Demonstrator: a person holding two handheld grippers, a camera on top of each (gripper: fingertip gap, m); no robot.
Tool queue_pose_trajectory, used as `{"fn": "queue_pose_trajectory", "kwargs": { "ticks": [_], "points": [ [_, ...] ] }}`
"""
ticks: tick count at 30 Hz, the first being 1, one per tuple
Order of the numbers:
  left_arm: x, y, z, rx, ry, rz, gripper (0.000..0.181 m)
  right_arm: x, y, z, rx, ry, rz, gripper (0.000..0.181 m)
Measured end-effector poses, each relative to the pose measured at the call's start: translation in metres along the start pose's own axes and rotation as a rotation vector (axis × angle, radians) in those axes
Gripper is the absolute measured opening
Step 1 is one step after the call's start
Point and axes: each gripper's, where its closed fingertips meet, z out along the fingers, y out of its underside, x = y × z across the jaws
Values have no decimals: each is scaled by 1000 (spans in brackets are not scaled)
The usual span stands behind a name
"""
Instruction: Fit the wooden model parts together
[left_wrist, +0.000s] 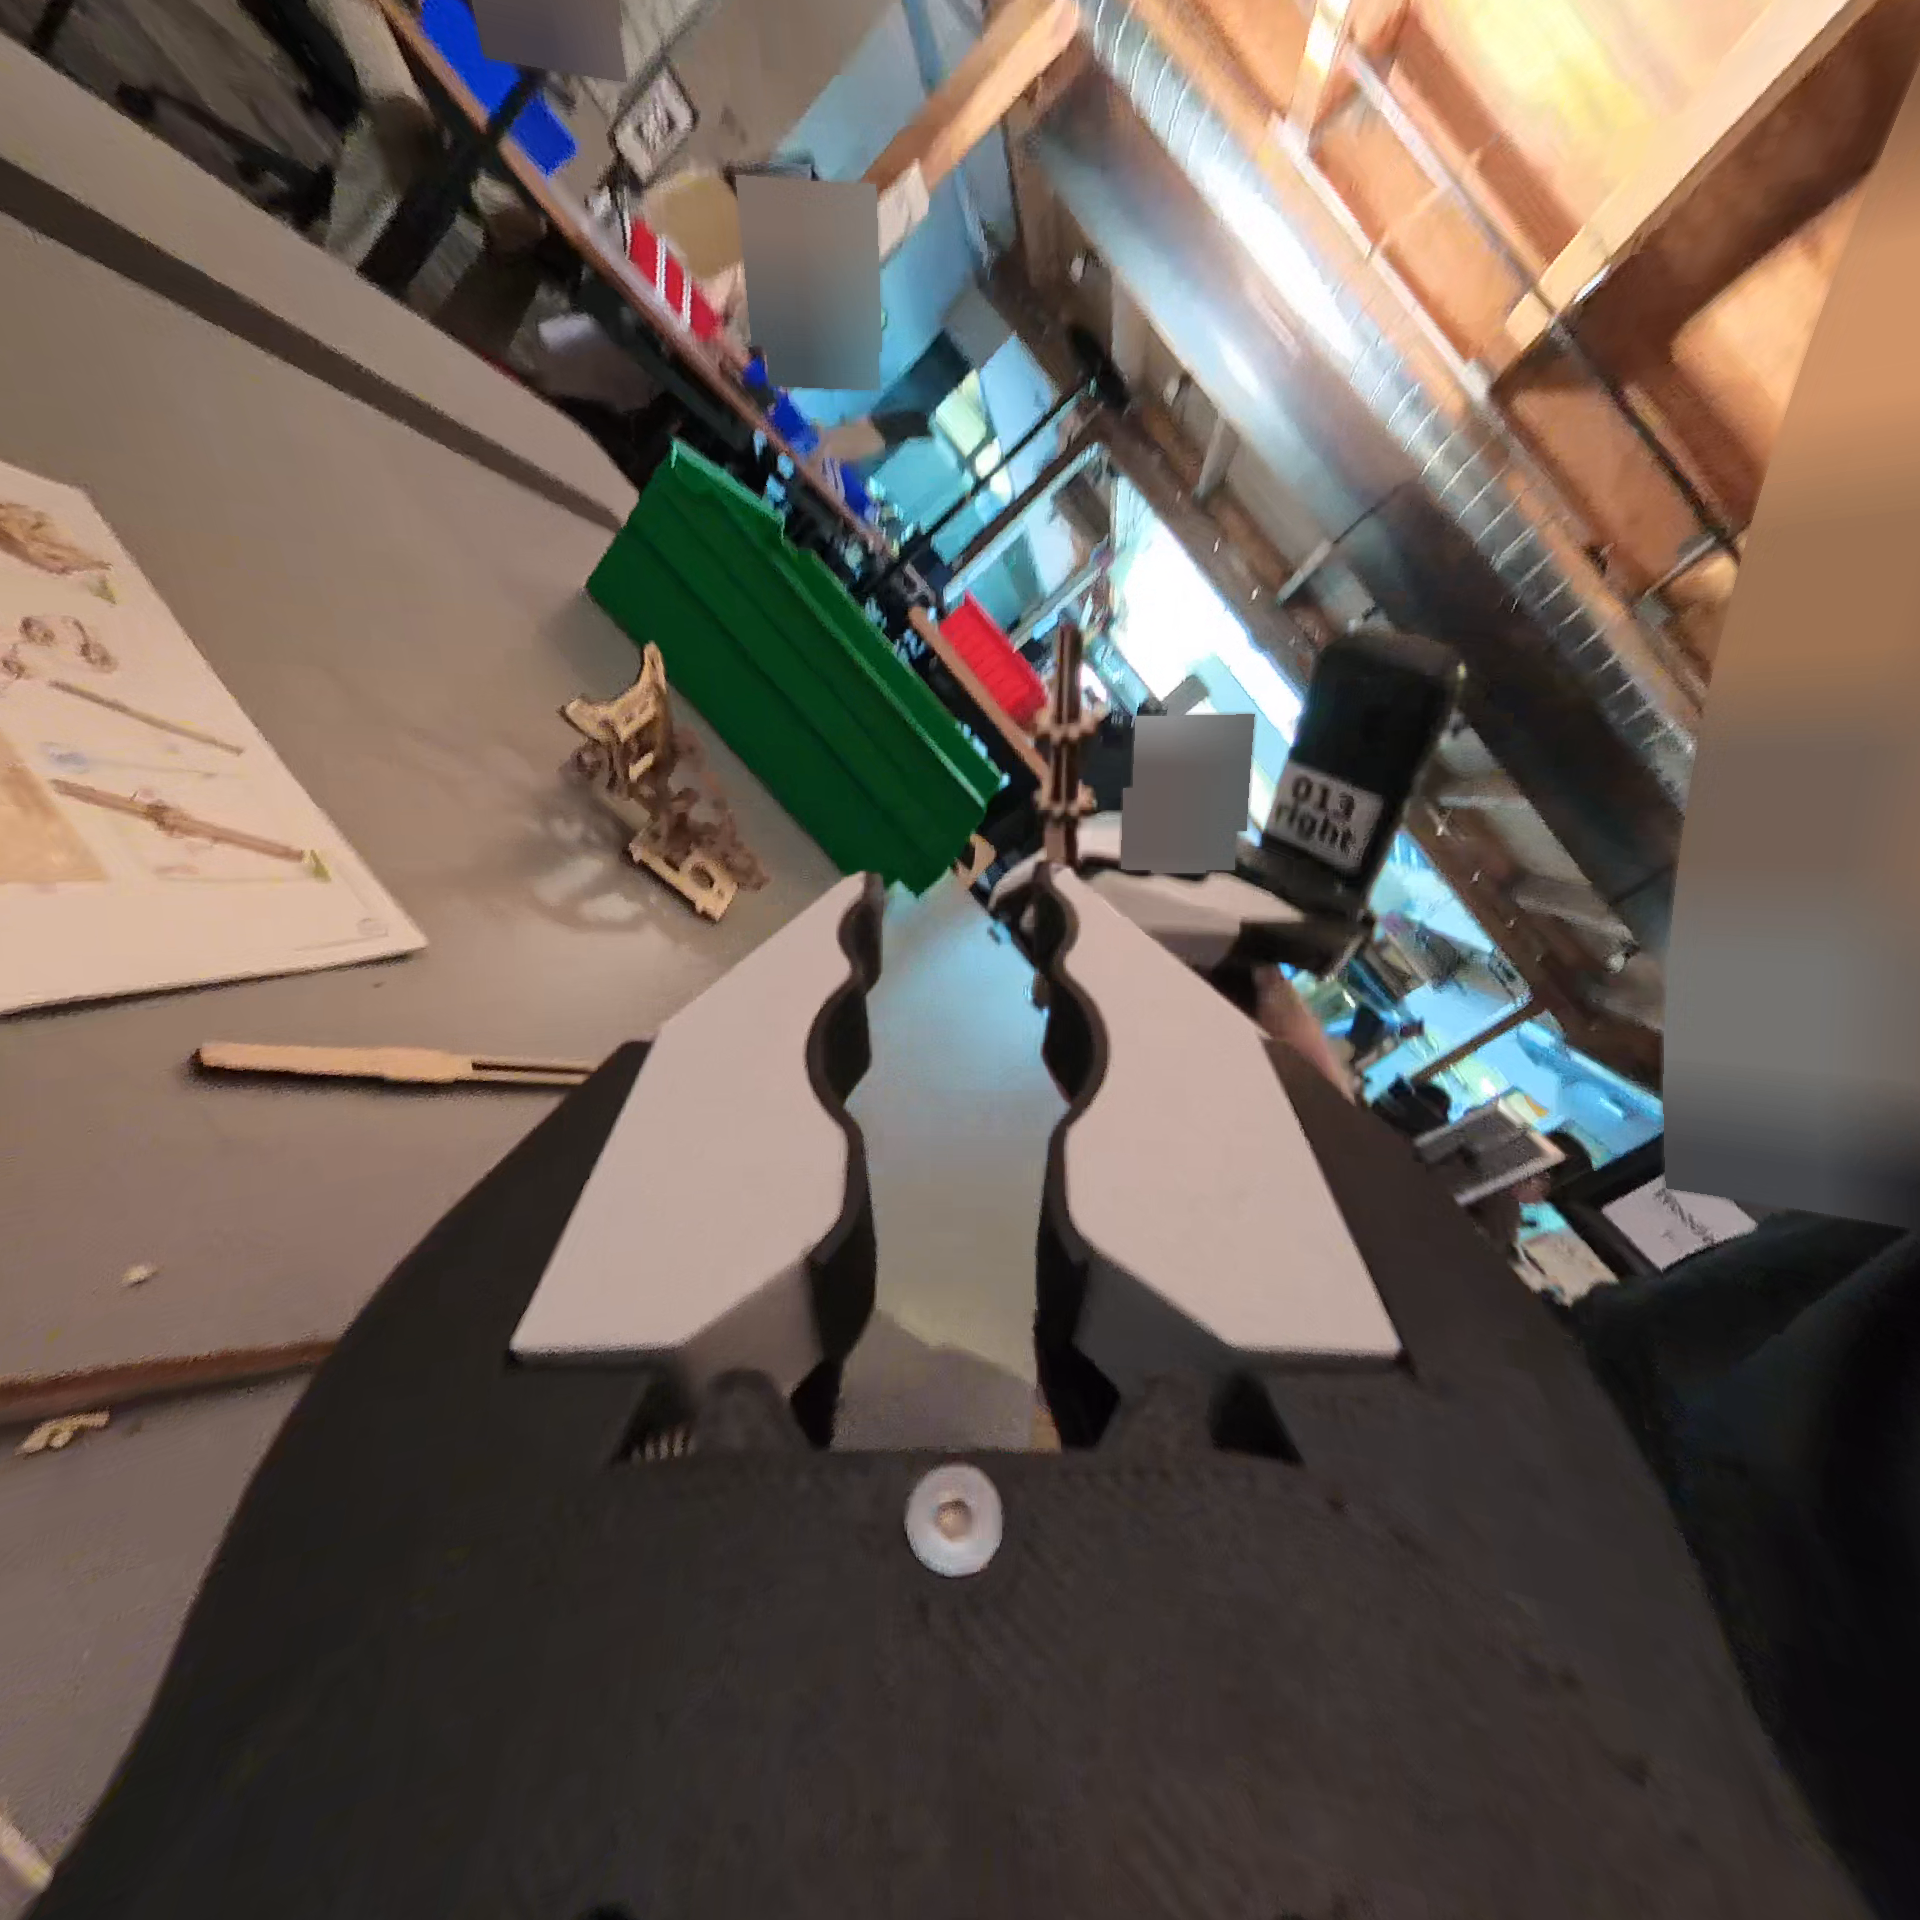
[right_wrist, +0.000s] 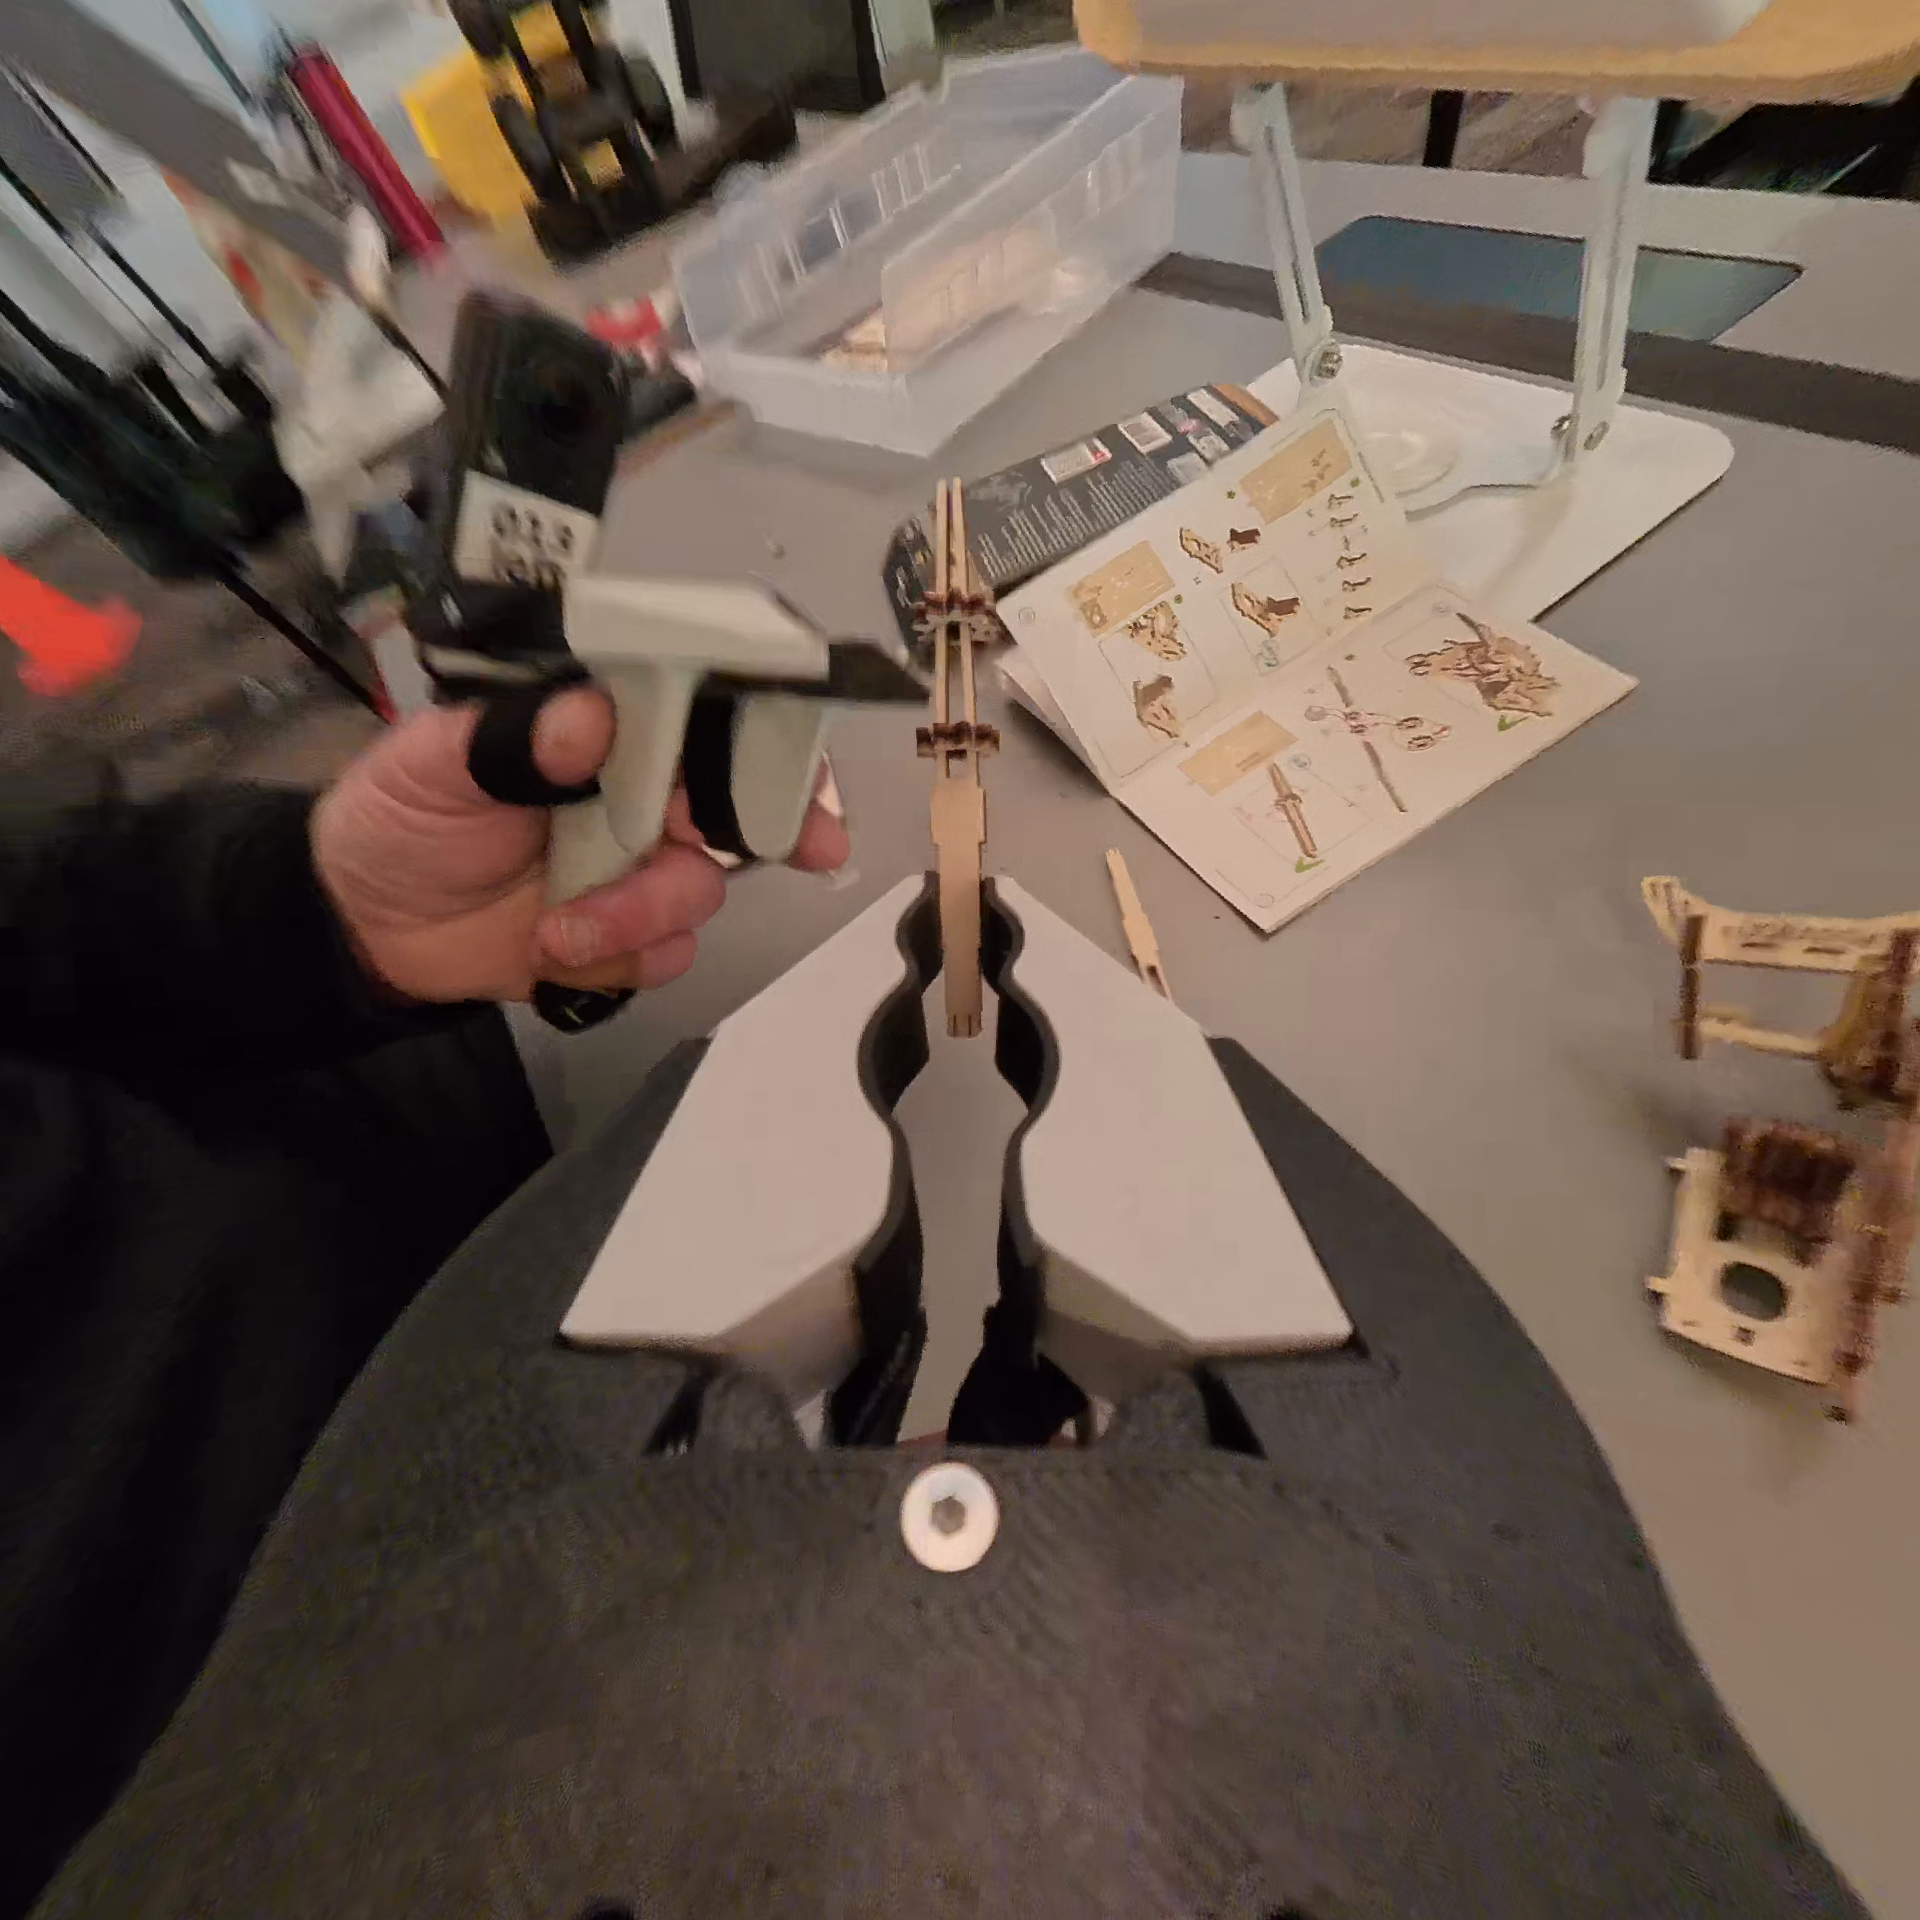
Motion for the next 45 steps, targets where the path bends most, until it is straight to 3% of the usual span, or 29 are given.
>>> {"fn": "queue_pose_trajectory", "kwargs": {
  "ticks": [6, 9, 13, 16, 18, 21, 24, 30, 36, 40, 45],
  "points": [
    [12, 16, 16, -9, 75, -52, 32, -6, -4, 10, 65, -111, 161, 4],
    [12, 13, 19, 21, 39, -18, 27, -3, 5, 21, -45, 38, 14, 4],
    [8, 14, 15, 31, -3, -33, 6, -11, 7, 31, -115, 137, -121, 5],
    [7, 9, 7, 48, -13, -31, 5, -20, 5, 37, -127, 158, -195, 5],
    [2, 4, -3, 61, -37, -30, 5, -25, 5, 40, -123, 122, -188, 15],
    [-11, 2, -20, -11, -131, 55, 4, -24, 9, 40, -128, 59, -146, 24],
    [-15, 8, -34, -140, -160, 99, 4, -1, 30, 41, -236, 68, -129, 31],
    [-28, 21, -57, -263, -214, 103, 5, 40, 64, 57, -426, 89, -187, 31],
    [-36, 41, -58, -365, -215, 83, 5, 65, 86, 89, -550, 67, -238, 30],
    [-44, 55, -58, -420, -210, 29, 5, 71, 84, 97, -554, 48, -253, 4],
    [-51, 91, -61, -673, -214, 61, 5, 63, 86, 94, -548, -48, -121, 4]
  ]
}}
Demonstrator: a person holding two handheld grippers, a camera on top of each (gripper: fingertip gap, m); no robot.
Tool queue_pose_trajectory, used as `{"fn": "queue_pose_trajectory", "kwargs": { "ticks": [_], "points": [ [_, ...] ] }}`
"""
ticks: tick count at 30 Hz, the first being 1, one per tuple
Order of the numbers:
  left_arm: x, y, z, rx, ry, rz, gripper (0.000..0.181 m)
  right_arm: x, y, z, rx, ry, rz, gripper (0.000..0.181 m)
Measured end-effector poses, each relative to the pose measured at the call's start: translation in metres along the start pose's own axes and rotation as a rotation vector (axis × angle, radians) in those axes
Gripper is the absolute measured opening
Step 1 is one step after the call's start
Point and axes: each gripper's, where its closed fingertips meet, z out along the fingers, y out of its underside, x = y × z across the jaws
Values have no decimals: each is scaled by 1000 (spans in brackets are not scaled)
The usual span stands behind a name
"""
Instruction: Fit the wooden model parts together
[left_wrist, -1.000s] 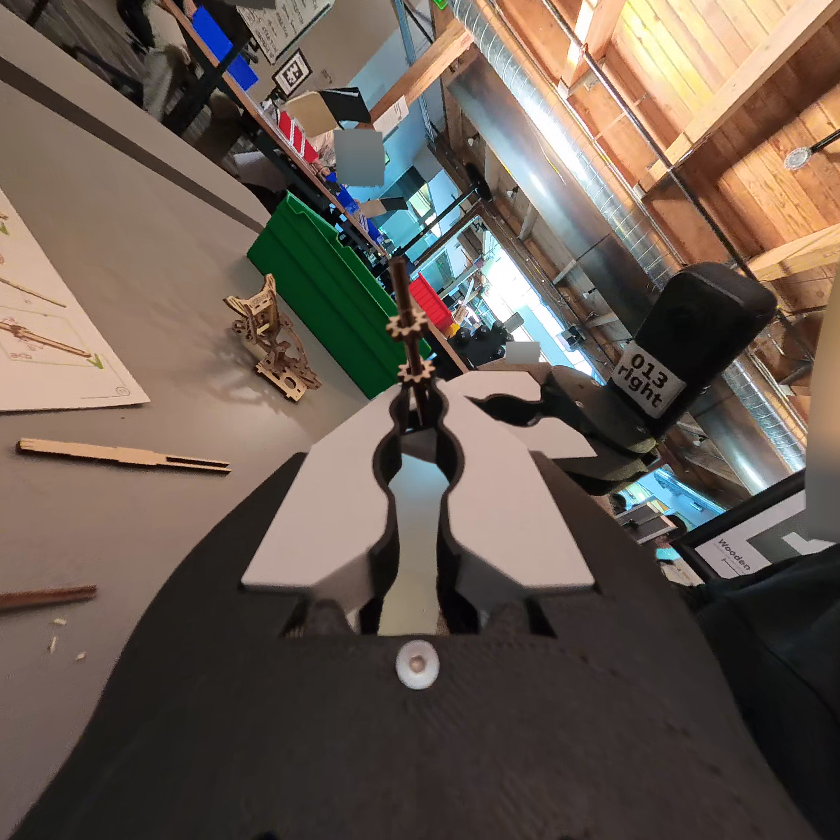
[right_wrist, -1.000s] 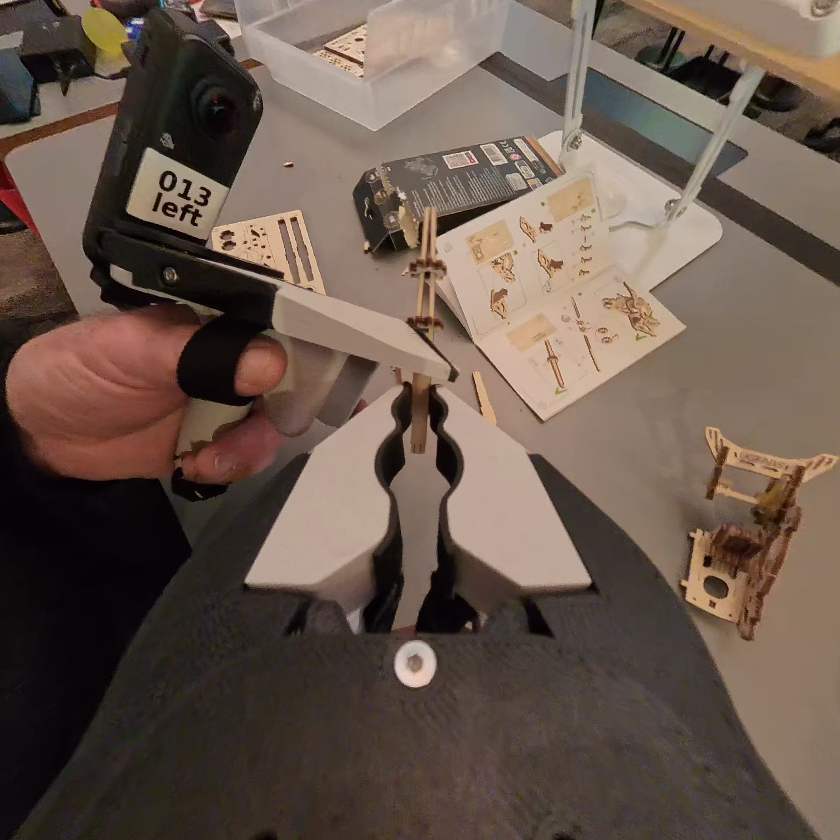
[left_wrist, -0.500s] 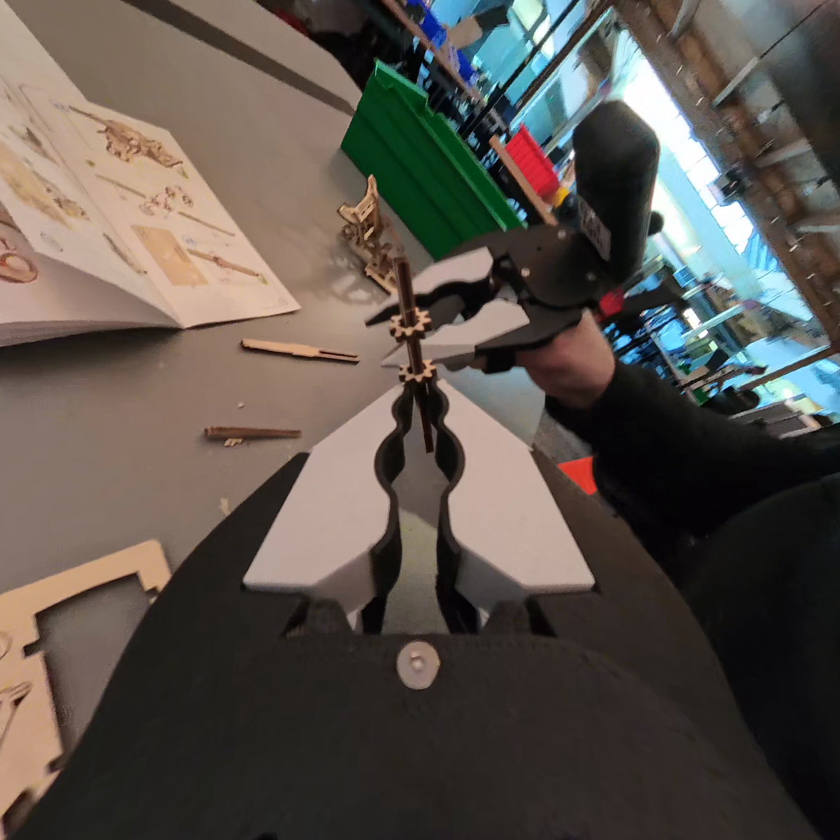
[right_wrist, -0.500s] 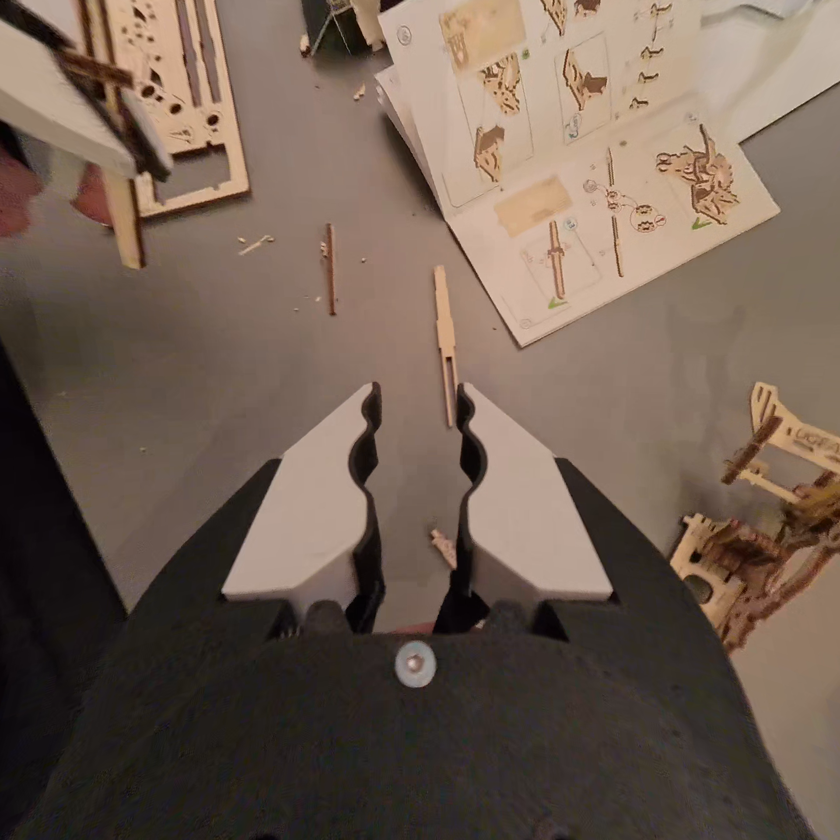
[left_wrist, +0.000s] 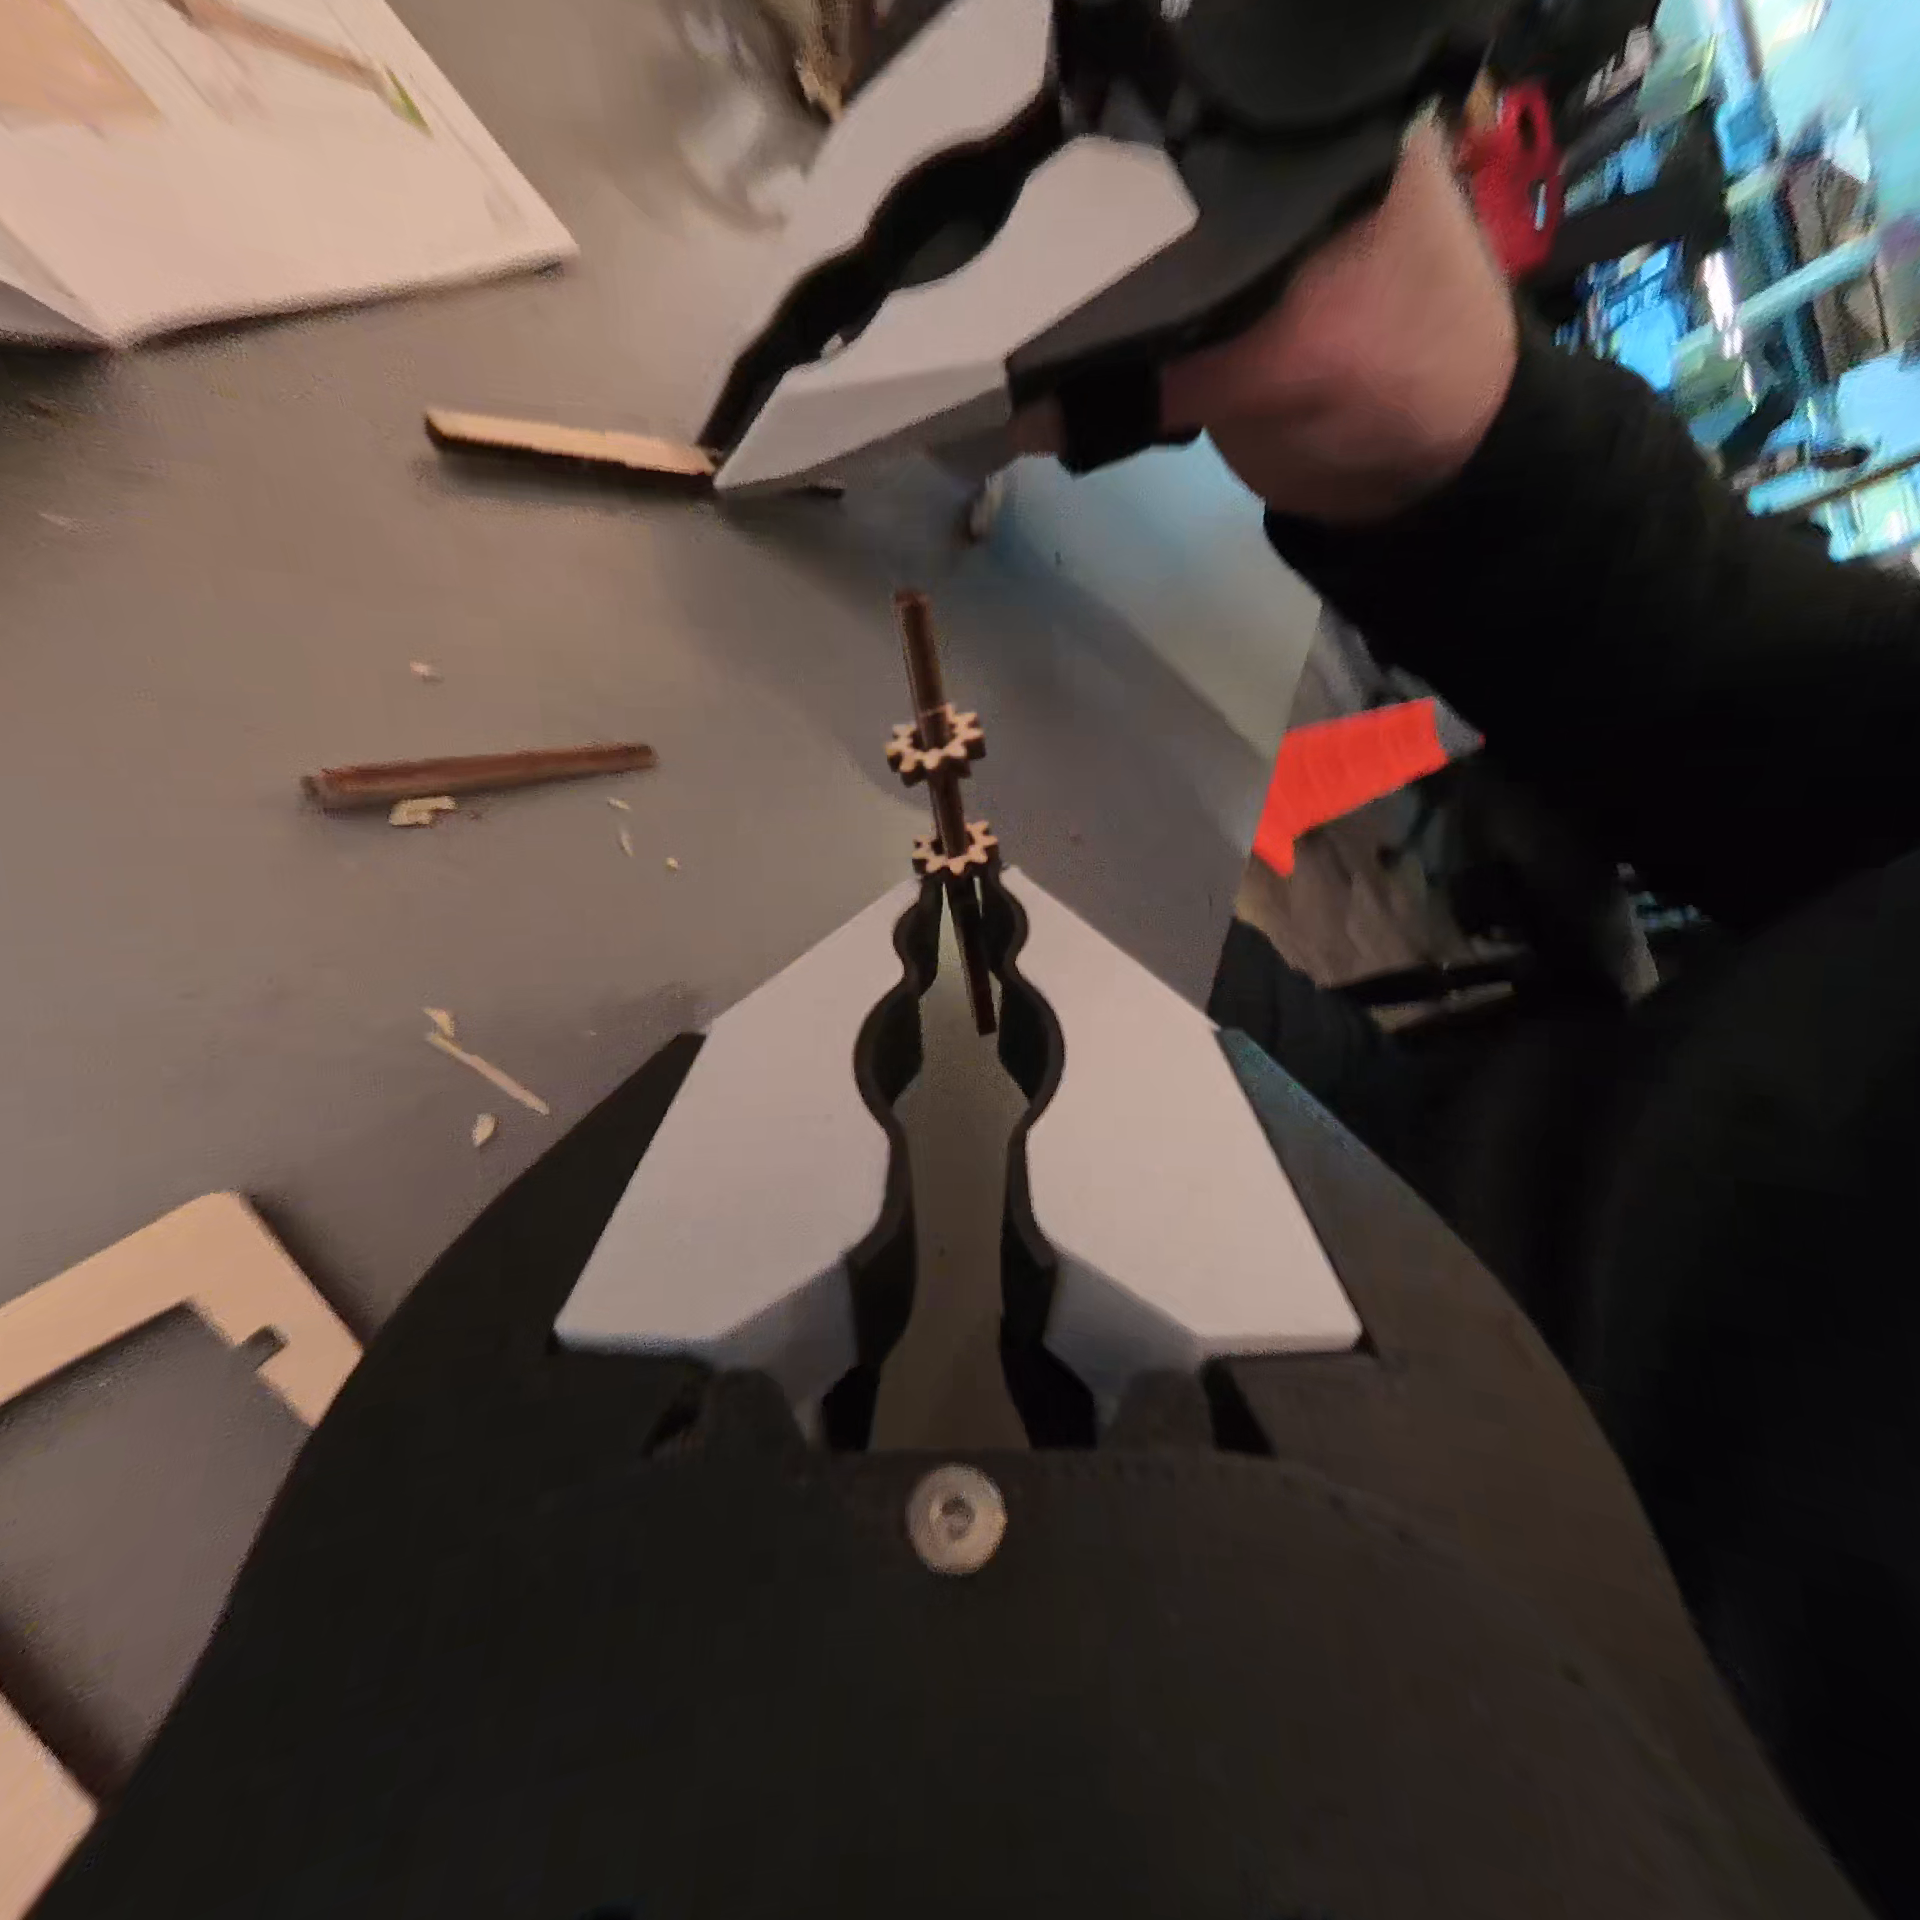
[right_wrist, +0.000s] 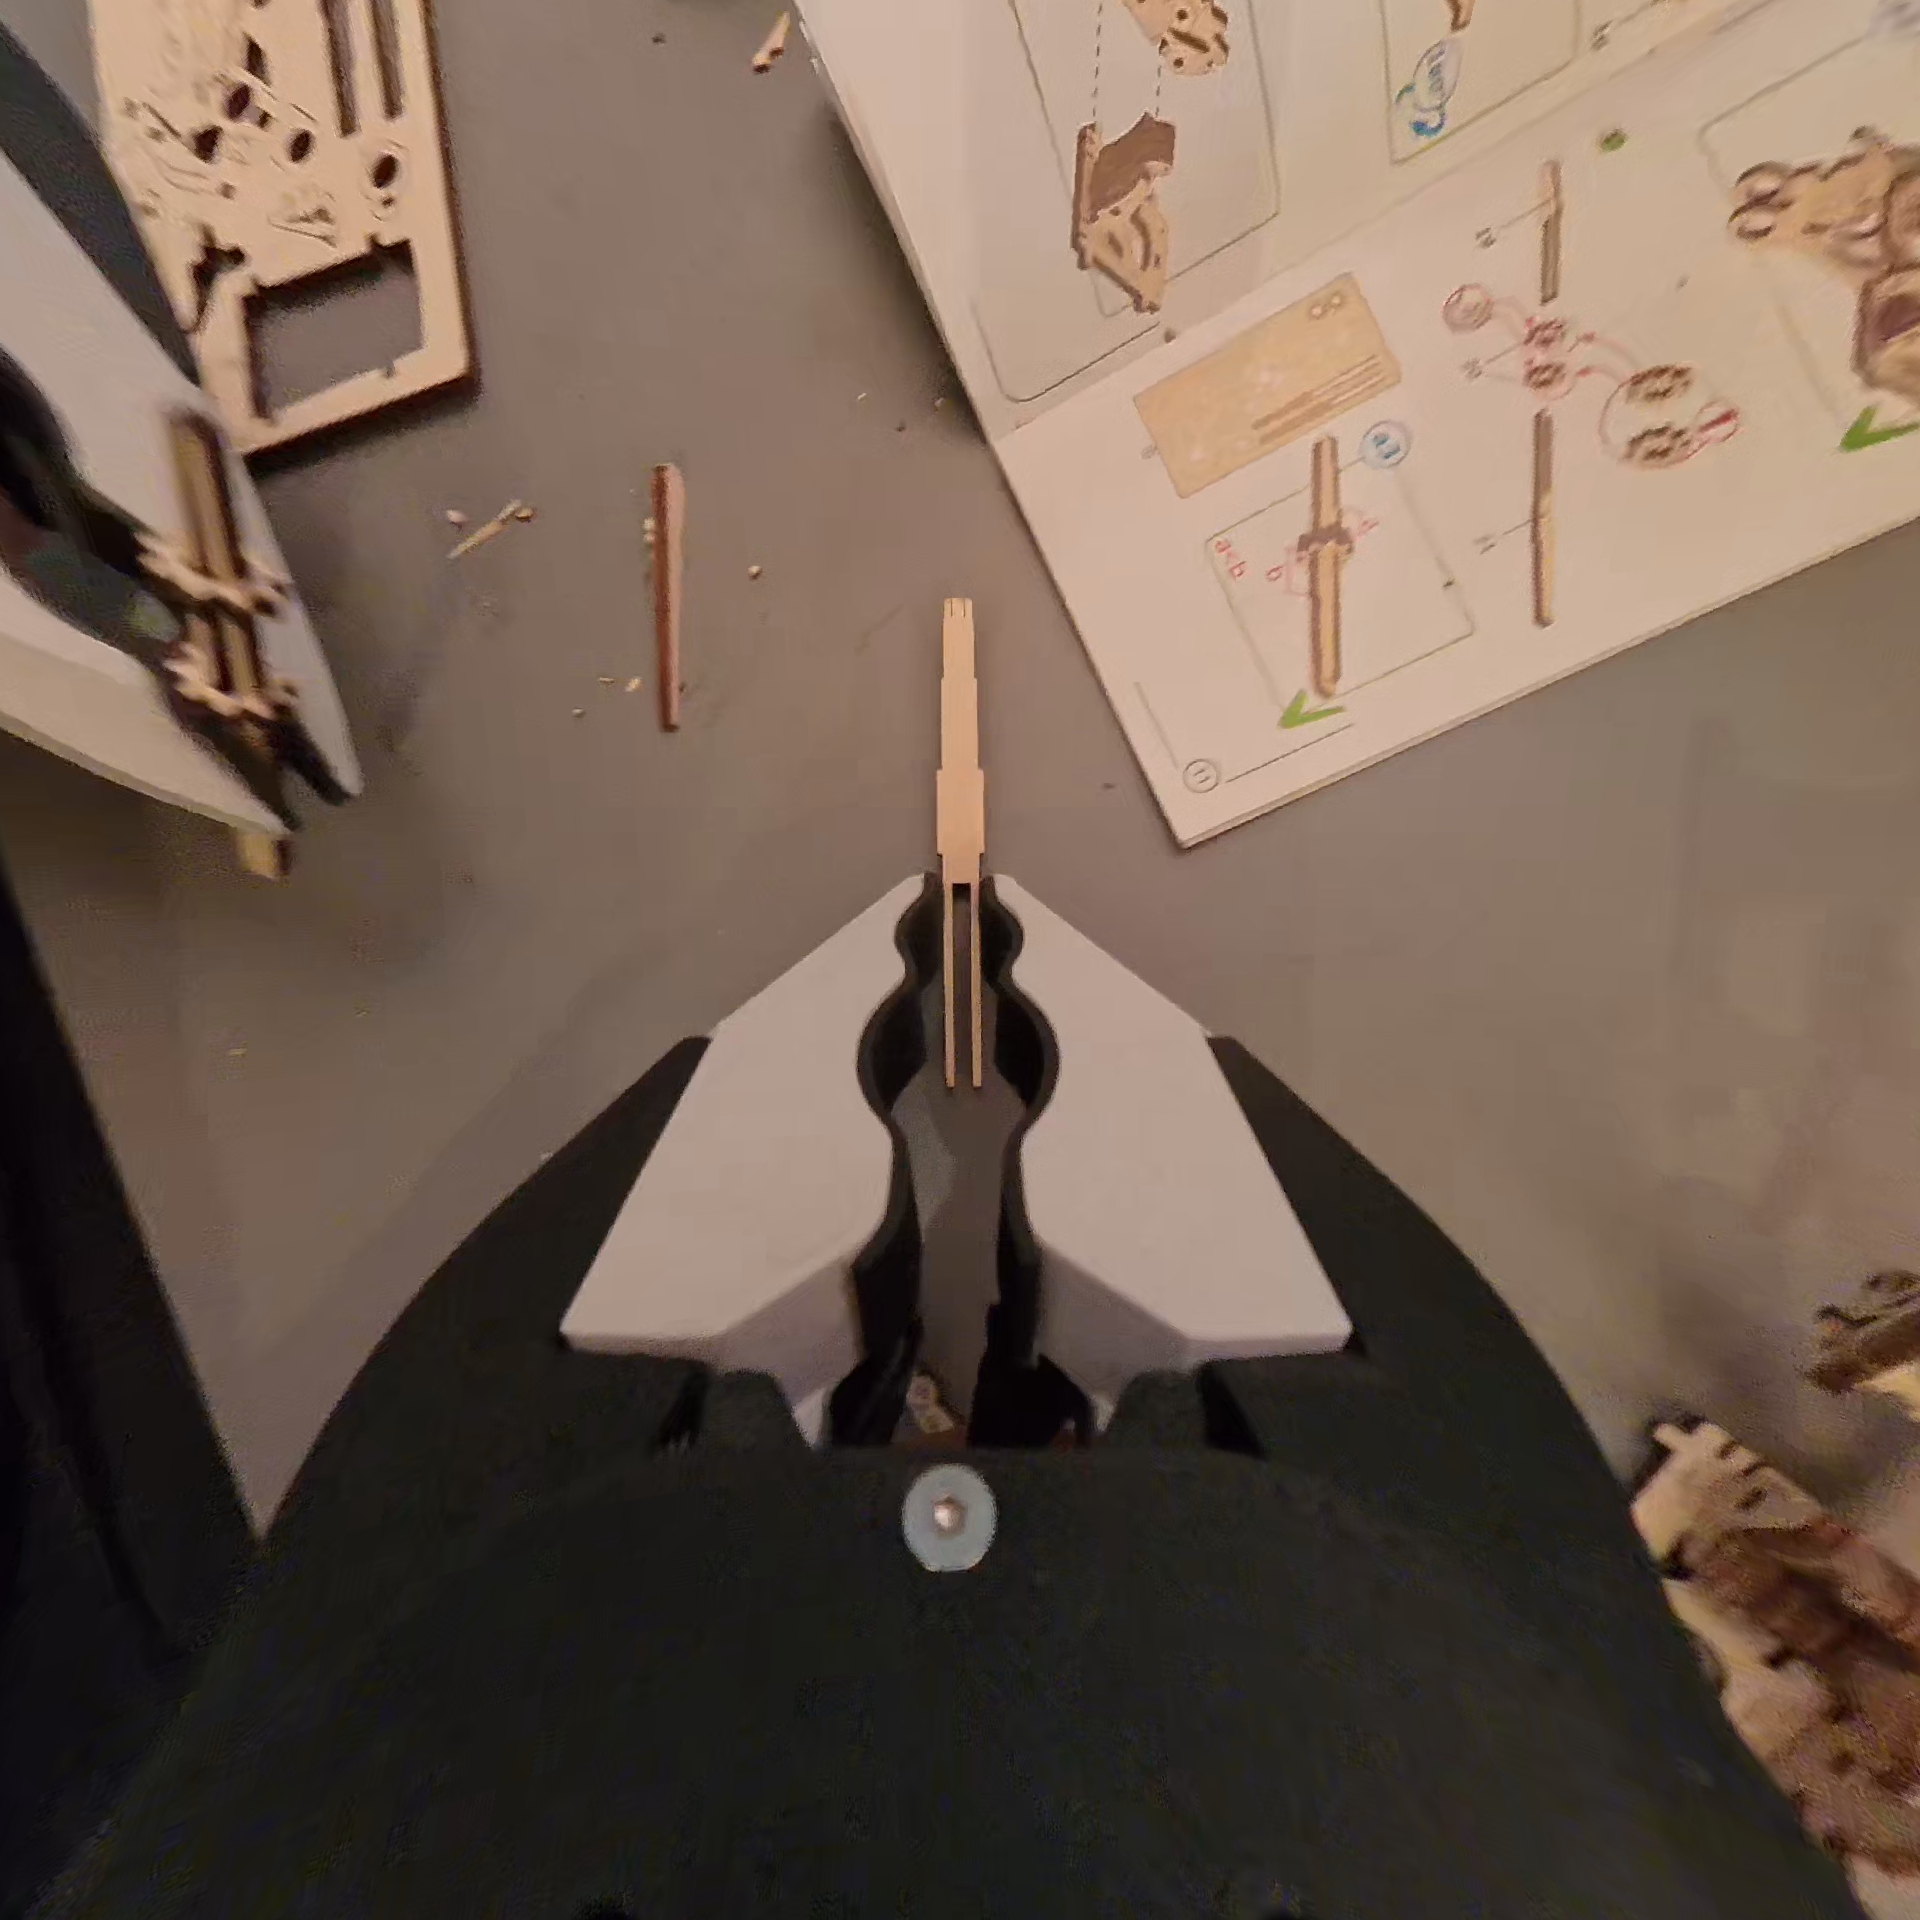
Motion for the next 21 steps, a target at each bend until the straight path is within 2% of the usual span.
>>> {"fn": "queue_pose_trajectory", "kwargs": {
  "ticks": [6, 8, 13, 16, 19, 21],
  "points": [
    [-10, 7, 15, -97, -33, 37, 6, -33, 10, -13, 69, -185, 112, 4],
    [-12, 5, 16, -103, -63, 62, 12, -40, 12, -20, 101, -222, 138, 4],
    [-24, 0, 9, -109, -214, 142, 40, -48, 13, -33, 172, -301, 203, 4],
    [-23, -20, -3, -1, -299, 197, 42, -53, 8, -41, 225, -346, 227, 4],
    [0, -44, -3, 137, -261, 237, 27, -64, -7, -56, 330, -464, 291, 4],
    [14, -57, 2, 230, -177, 204, 25, -68, -17, -66, 408, -532, 310, 4]
  ]
}}
